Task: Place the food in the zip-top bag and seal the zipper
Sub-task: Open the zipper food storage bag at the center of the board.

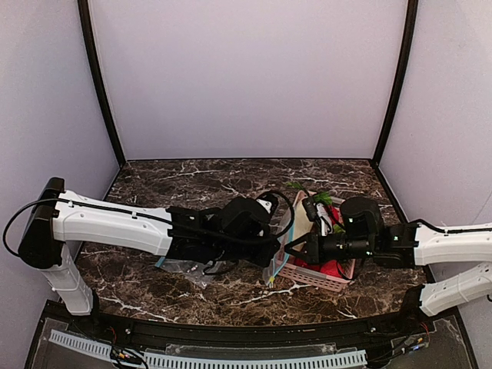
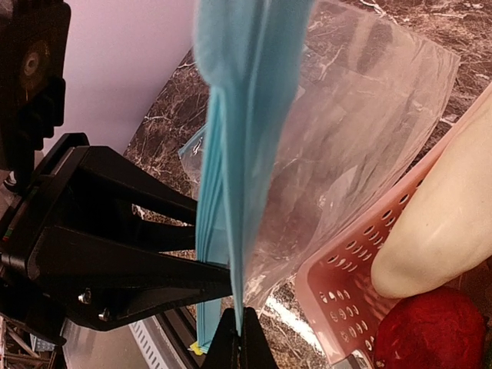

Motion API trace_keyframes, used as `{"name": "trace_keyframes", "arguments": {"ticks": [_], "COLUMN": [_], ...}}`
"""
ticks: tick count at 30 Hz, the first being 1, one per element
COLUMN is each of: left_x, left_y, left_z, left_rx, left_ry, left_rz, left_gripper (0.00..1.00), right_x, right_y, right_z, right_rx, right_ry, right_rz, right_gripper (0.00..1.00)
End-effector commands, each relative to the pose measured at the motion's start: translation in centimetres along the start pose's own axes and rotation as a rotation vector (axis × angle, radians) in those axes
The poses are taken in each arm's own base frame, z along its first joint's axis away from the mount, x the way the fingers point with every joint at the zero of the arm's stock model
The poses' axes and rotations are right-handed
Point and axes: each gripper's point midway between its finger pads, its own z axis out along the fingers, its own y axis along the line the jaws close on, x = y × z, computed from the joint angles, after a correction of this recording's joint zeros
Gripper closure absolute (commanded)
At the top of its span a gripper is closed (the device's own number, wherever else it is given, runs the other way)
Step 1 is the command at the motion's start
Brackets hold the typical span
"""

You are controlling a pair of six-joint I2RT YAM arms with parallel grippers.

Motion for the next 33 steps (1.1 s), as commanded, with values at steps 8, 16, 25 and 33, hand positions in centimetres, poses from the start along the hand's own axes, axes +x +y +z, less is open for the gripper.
{"name": "trace_keyframes", "arguments": {"ticks": [8, 16, 25, 33], "left_x": [-1.1, -1.8, -2.3, -2.9], "left_y": [0.6, 1.9, 4.7, 3.8], "left_z": [0.5, -0.7, -2.6, -3.5], "left_rx": [-0.055, -0.115, -0.262, -0.205], "left_ry": [-0.016, -0.030, -0.028, -0.040], "left_rz": [0.022, 0.041, 0.100, 0.105], "left_gripper": [0.84, 0.99, 0.99, 0.99], "right_x": [-0.9, -1.1, -2.4, -2.8], "right_y": [0.3, -1.8, -3.8, -4.0], "right_z": [0.1, -0.7, -1.5, -1.3], "right_rx": [0.021, 0.147, 0.282, 0.309], "right_ry": [-0.022, -0.045, -0.113, -0.111], "right_rz": [0.001, 0.054, 0.114, 0.118], "right_gripper": [1.00, 1.00, 1.00, 1.00]}}
